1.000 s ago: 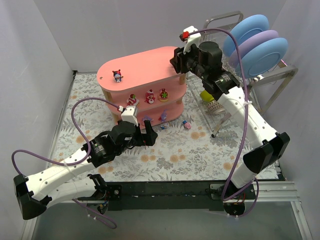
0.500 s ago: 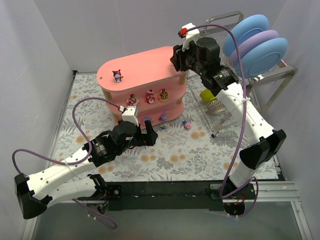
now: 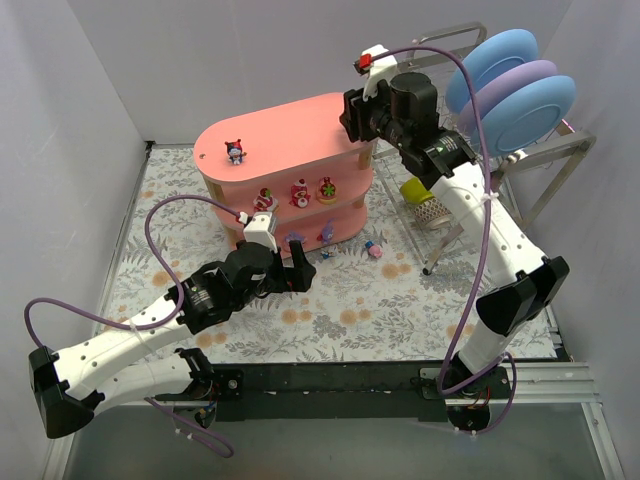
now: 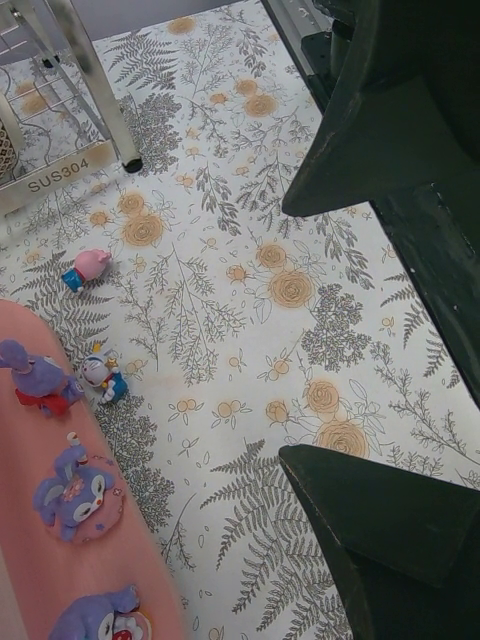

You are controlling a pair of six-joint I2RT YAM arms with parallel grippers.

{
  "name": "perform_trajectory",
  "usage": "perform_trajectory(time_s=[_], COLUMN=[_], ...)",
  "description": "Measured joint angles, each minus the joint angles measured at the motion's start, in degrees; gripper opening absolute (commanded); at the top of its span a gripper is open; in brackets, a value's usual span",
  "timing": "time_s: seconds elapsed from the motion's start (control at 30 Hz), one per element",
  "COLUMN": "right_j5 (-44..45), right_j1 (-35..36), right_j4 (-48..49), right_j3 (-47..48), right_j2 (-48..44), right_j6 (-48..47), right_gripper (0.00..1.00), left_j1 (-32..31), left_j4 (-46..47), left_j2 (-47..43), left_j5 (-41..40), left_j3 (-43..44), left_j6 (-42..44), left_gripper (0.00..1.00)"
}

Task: Place and organize the plastic toys onto the shelf

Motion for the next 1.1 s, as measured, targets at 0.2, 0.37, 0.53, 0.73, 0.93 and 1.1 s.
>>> perform_trajectory(time_s=[0.2,0.37,0.53,0.73,0.93,1.1], right_j5=[0.0,0.0,0.0,-0.5,-0.5,0.2], right_j1=[0.0,0.0,-0.1,-0.2,-0.3,-0.3], right_j4=[-0.7,-1.2,-1.2,-0.9,2.3,6.7], right_j3=[0.1,0.1,0.1,-0.8,-13.4,-28.3], right_j2=[0.9,1.1,1.1,-0.2,-13.1,-28.2], right_j6=[0.0,0.1,0.2,0.2,0.2,1.3], right_gripper=[0.64,0.70,0.79,0.88,0.90,0.90], left_j1=[0.0,0.0,0.0,0.0,0.0,0.0], left_j4=[0.0,0.0,0.0,0.0,0.0,0.0], left_j2=[0.0,0.0,-0.3,-0.7,-0.7,-0.5], left_j5=[0.0,0.0,0.0,0.0,0.2,0.7], left_j3=[-0.6,-0.7,-0.7,-0.7,-0.7,-0.7], left_j6=[-0.2,-0.2,-0.2,-0.4,-1.2,-1.9], left_gripper=[0.98,0.98,0.98,0.98,0.98,0.98])
